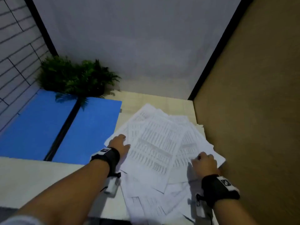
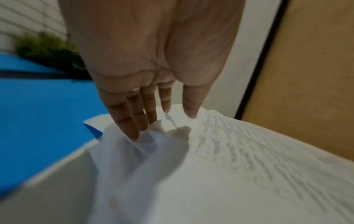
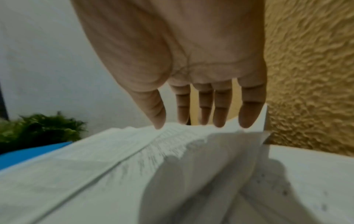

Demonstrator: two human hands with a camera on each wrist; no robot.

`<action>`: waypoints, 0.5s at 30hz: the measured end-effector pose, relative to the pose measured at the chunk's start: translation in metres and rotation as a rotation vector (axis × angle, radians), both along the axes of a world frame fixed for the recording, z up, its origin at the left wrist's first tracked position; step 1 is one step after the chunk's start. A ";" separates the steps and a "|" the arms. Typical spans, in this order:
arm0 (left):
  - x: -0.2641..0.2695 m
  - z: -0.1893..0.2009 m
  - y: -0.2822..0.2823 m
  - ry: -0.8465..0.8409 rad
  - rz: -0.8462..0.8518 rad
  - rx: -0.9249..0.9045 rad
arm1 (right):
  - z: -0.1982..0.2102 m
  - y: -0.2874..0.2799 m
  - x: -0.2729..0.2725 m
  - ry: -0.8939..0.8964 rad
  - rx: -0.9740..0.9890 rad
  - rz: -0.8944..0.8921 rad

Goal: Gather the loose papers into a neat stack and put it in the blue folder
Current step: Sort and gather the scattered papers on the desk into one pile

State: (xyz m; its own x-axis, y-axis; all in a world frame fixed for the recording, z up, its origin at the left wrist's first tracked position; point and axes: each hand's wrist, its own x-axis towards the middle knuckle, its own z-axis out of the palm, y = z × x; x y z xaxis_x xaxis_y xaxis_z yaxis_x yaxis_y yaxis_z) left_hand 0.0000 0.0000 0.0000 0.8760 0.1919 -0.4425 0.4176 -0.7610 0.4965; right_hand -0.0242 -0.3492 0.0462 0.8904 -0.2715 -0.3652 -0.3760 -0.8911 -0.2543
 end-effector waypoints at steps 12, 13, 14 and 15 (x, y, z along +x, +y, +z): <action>-0.036 -0.009 -0.062 -0.314 0.334 -0.342 | -0.035 0.014 -0.018 0.069 0.457 -0.181; -0.040 -0.009 -0.062 -0.325 0.362 -0.311 | -0.039 0.016 -0.021 0.108 0.476 -0.165; -0.043 -0.009 -0.062 -0.314 0.377 -0.242 | -0.040 0.019 -0.025 0.153 0.499 -0.160; -0.047 -0.008 -0.061 -0.278 0.378 -0.148 | -0.040 0.023 -0.028 0.190 0.530 -0.168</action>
